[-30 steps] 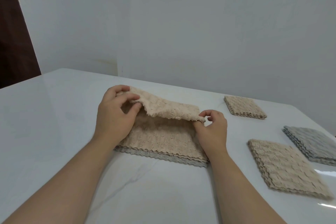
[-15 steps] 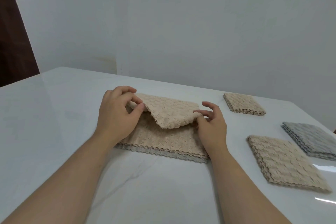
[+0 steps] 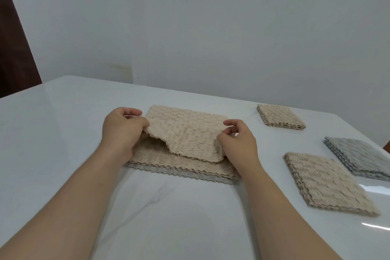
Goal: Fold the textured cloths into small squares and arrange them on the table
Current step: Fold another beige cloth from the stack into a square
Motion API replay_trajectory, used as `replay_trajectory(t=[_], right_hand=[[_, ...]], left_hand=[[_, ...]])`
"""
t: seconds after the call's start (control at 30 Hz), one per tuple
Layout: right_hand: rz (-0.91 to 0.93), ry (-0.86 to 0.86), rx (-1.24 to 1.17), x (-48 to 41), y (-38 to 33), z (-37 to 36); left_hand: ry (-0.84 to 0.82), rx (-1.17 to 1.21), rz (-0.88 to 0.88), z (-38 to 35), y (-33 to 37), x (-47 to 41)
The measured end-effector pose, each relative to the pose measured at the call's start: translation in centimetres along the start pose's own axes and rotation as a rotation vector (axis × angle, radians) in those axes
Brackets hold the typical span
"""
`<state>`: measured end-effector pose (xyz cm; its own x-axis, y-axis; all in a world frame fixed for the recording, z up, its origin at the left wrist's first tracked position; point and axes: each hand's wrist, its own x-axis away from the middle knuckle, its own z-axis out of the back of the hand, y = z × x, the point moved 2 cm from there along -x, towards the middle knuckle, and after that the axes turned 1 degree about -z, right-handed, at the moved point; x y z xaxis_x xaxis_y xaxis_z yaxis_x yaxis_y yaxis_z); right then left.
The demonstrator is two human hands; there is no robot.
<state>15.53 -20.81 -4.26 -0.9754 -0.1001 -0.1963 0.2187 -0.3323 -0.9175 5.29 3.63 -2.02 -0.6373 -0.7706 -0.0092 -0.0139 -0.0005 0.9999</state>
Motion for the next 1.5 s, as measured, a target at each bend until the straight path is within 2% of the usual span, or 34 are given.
replay_trajectory(t=[0.1,0.23,0.4,0.53,0.9,1.07,1.3,1.4,1.5], right_hand=[[-0.005,-0.008,0.146,0.2,-0.3,0.2],[-0.011,0.006,0.271,0.3,-0.6,0.3],[-0.025,0.024,0.104,0.3,-0.7,0.9],[-0.076,-0.026,0.007,-0.1,-0.6,1.3],[-0.046,-0.115,0.219,0.1,-0.6,1.3],[-0.027,-0.064,0.26,-0.1,-0.3,1.5],[-0.079,0.126,0.335,-0.4,0.2,2.1],[-0.074,0.081,0.432,-0.7,1.0,1.7],[-0.087,-0.017,0.563,-1.0,1.8,1.2]], left_hand=[[-0.039,-0.041,0.057,-0.1,-0.3,0.0],[-0.03,-0.15,0.047,0.2,-0.6,0.0],[-0.021,-0.282,-0.026,0.5,-0.6,-0.4],[-0.027,-0.488,-0.097,0.7,-0.8,-0.8],[-0.121,-0.713,-0.111,0.4,-1.3,-0.9],[-0.175,-0.784,-0.102,0.3,-1.3,-0.9],[-0.057,-0.89,-0.161,1.2,-1.4,-1.6],[-0.024,-0.97,-0.182,1.4,-1.9,-2.1],[-0.043,-0.944,-0.175,1.3,-2.9,-3.1]])
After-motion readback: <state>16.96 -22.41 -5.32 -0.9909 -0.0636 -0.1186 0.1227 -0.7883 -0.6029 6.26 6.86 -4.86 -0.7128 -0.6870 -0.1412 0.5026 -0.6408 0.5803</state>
